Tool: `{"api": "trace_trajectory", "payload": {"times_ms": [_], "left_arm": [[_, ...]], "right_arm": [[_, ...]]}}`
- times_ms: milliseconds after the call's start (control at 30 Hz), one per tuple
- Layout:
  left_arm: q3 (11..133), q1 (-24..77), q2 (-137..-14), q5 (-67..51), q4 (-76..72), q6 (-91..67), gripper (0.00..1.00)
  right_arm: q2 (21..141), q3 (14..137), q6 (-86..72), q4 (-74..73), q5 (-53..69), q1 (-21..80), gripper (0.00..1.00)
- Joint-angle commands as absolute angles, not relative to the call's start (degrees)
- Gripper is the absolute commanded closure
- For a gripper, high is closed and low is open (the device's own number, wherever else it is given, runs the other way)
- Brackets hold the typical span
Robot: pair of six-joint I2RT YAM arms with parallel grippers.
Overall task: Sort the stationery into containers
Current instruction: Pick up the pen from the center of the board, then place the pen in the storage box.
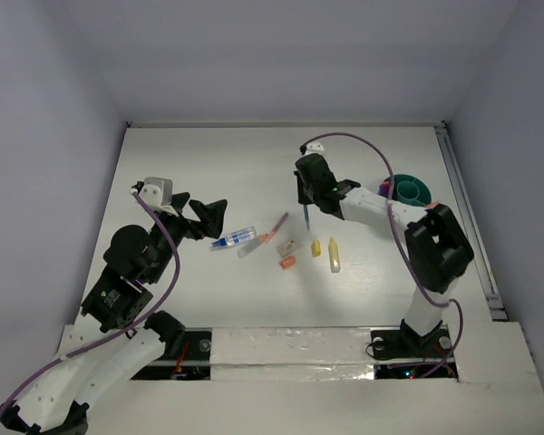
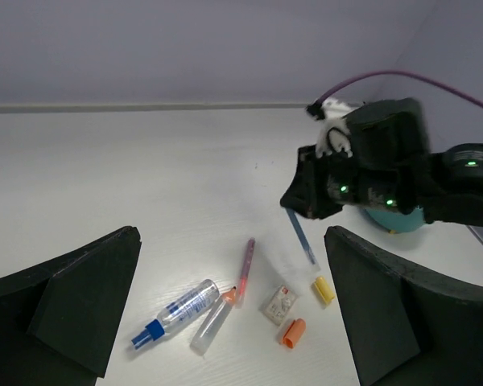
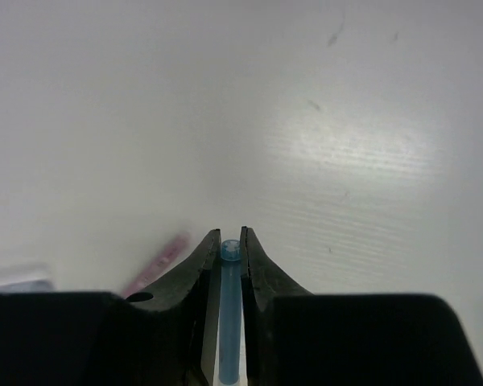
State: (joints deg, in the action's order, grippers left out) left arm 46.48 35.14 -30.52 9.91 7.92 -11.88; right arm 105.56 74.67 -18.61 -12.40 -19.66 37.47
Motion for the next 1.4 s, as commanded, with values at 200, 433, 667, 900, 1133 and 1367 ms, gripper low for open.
{"api": "trace_trajectory", "payload": {"times_ms": [200,433,667,900,1133,1367], "left_arm": [[46.2,34.9,-30.1,9.2,4.7,-11.9,0.01],[46.1,34.9,-29.7,8.8,4.7,-12.0,0.01],[46.1,34.9,-29.7,7.7,4.3,-12.0,0.01],[45.8,34.9,-29.3,7.6,4.0,-12.1,0.01],[46.1,34.9,-30.1,5.3,4.4,-11.8,0.01],[45.6,34.9,-29.0,5.1,3.7,-11.4,0.01]], "right_arm": [[79.7,59.3,-18.0,13.3,-32.9,28.8,1.0],[63.3,44.6,-15.1,22.1,-43.6,13.3,1.0],[62.8,38.8,-11.2,31.7,-49.6,6.4,1.0],[69.9,39.6,-7.5,36.1,-52.0,4.6,1.0],[74.8,40.6,-8.1,35.9,-52.0,4.0,1.0],[76.4,39.3,-16.8,30.3,-49.4,4.0,1.0]]}}
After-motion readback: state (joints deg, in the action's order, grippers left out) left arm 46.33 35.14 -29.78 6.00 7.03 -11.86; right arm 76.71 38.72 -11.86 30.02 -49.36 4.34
